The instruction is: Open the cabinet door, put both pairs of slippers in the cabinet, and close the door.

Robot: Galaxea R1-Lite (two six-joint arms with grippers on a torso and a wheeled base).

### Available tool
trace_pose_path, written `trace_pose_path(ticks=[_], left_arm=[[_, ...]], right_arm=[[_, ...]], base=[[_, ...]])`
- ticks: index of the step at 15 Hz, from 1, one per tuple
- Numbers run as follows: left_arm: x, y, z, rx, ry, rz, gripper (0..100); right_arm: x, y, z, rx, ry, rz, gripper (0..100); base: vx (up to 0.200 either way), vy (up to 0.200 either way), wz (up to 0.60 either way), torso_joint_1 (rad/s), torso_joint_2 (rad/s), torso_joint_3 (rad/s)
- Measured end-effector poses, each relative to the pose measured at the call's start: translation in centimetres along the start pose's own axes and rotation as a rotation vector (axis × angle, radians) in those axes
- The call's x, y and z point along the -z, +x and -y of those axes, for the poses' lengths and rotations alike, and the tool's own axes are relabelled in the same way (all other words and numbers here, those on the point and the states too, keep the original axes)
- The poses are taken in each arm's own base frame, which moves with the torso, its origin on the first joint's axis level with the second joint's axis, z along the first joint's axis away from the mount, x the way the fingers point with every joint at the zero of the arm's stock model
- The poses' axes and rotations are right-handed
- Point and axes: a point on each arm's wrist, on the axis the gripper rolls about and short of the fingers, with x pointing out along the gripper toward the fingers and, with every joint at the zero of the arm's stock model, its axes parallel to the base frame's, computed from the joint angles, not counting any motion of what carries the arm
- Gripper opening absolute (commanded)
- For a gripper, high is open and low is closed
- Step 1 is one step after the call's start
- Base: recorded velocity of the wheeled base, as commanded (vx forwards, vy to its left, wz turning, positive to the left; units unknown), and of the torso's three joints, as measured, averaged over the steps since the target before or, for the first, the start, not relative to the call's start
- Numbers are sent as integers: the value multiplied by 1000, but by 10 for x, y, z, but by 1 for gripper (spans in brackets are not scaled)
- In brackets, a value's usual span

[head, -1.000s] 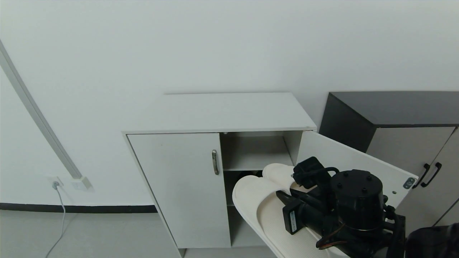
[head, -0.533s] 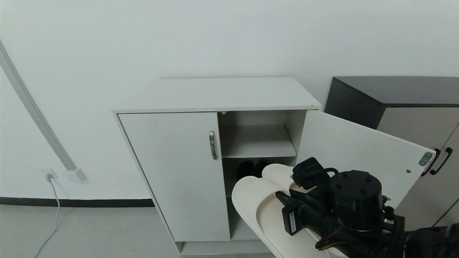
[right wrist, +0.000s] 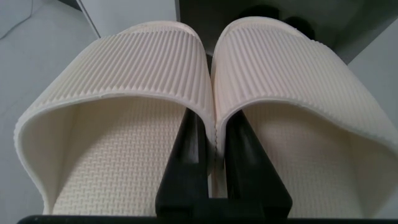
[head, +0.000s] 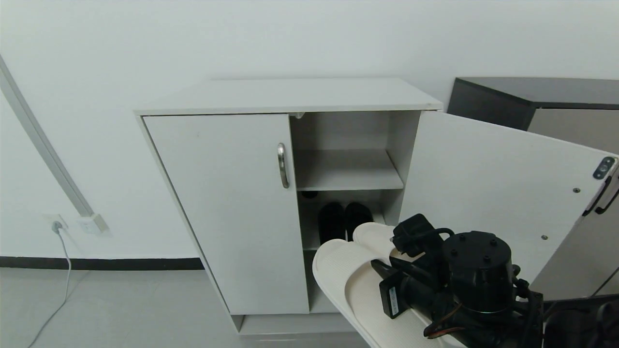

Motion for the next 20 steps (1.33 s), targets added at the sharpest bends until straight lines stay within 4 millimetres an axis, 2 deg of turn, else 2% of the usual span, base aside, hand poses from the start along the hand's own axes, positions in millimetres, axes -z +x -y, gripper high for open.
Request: trace_pose_path(ticks=[6,11,14,16,18,20], left_arm=[[0,0,0,-1,-1,0,0],[0,0,0,0,-1,0,0],[0,0,0,-1,-1,0,0],[0,0,0,0,-1,1,0],[0,0,0,0,0,1,0],[0,0,0,0,0,1,0]], right_arm=[[3,0,0,0,-4,-12,0],[6,0,0,3,-11,-22,0],[5,1,-7,16,-25,14,0],[0,10,-16,121,-28,39,0],[-14,28,-29,240,-15,66,0],[-18,38,-42,299,-23,-24,0]], base=[[0,0,0,-26,373,334],[0,0,0,0,32,28],[0,0,0,0,0,0],[0,0,0,0,0,0],[0,0,0,0,0,0],[0,0,0,0,0,0]])
